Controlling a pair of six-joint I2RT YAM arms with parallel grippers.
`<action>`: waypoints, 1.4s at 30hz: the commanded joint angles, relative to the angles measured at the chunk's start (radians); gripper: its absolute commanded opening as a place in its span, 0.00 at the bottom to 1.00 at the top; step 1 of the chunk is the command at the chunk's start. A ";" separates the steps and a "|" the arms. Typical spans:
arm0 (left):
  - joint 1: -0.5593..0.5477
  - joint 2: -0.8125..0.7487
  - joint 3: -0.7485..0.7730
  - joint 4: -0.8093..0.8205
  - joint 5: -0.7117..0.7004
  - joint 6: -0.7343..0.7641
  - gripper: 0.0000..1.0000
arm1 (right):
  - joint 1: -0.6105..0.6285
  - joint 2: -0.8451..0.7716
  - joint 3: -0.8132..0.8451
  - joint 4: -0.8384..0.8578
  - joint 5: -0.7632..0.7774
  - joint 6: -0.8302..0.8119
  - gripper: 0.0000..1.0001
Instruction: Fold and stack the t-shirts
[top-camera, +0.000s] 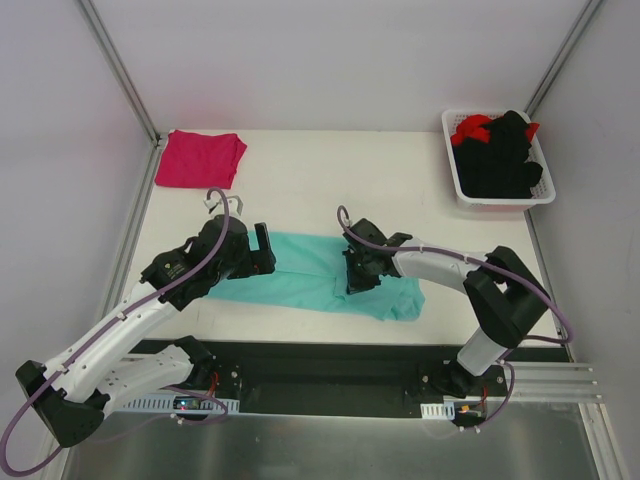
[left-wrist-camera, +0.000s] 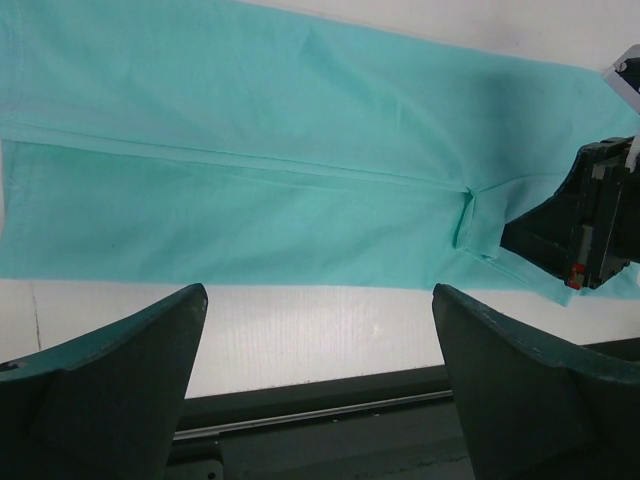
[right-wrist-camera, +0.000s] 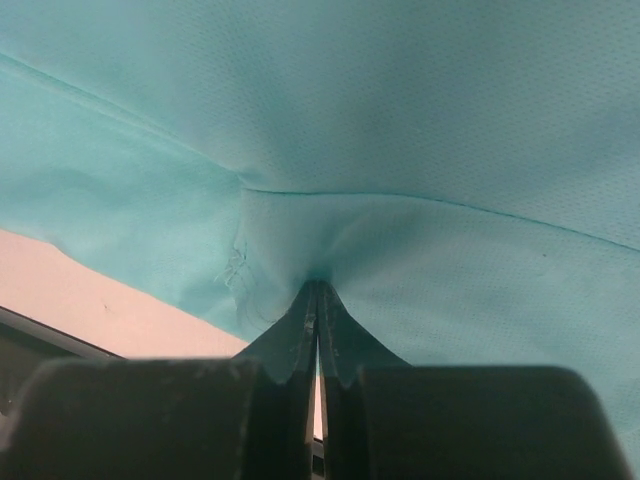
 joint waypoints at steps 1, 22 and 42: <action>0.009 -0.018 -0.015 0.006 0.006 0.000 0.96 | 0.008 0.009 -0.002 0.013 -0.006 0.009 0.01; 0.009 -0.029 -0.003 -0.002 0.006 0.005 0.97 | -0.008 0.018 0.148 -0.100 0.005 -0.035 0.01; 0.010 -0.019 0.011 -0.007 0.001 0.009 0.97 | 0.012 -0.025 -0.108 0.001 -0.012 -0.023 0.01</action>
